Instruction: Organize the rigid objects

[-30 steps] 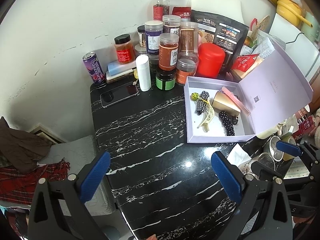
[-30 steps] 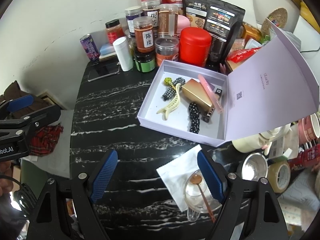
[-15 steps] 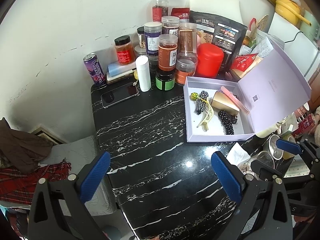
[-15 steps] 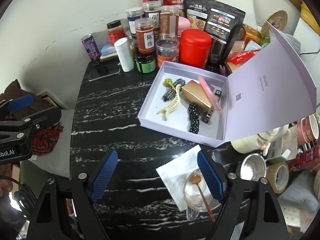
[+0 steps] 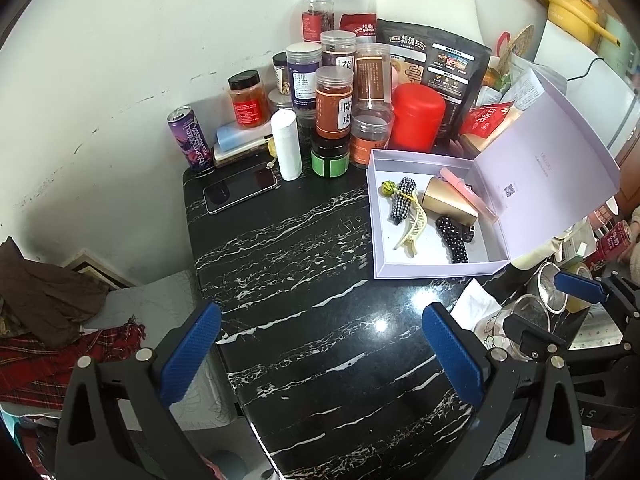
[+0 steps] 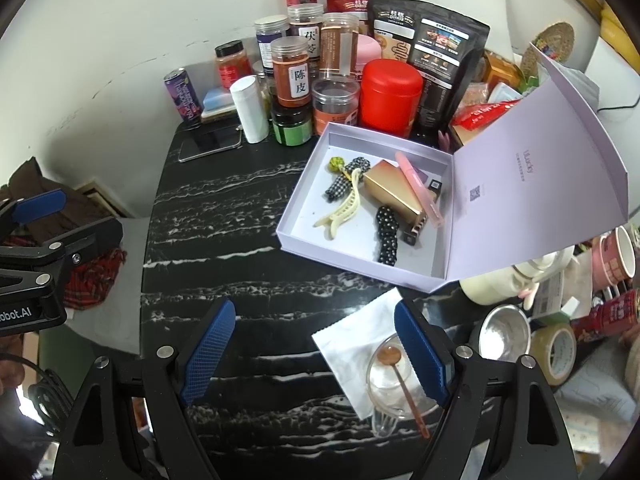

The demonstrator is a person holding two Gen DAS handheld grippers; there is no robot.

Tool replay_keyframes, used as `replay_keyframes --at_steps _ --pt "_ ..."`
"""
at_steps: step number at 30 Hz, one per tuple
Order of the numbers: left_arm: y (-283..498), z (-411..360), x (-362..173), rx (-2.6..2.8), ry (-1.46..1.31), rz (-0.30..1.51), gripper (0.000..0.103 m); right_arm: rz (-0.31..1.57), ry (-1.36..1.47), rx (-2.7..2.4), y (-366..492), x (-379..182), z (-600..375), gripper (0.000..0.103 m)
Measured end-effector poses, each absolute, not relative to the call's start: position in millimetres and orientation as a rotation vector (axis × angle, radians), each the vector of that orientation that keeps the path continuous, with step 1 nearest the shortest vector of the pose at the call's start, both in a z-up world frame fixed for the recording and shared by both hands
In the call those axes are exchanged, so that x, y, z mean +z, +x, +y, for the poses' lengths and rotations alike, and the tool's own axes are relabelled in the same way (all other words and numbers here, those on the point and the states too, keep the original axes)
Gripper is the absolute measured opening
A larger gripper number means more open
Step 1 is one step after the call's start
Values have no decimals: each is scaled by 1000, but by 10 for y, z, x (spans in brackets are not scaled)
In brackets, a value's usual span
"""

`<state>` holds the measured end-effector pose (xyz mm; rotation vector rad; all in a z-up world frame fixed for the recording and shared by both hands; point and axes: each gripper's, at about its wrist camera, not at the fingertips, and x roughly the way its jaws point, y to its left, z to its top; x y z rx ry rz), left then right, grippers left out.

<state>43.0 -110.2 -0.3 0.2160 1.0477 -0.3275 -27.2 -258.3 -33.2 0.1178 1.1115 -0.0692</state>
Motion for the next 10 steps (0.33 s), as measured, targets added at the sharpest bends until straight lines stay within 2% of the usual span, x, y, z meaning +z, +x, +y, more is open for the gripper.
replay_keyframes --at_steps 10 --pt "381 -1059 15 -329 206 1050 103 1102 109 -62 -328 -276 -2562 83"
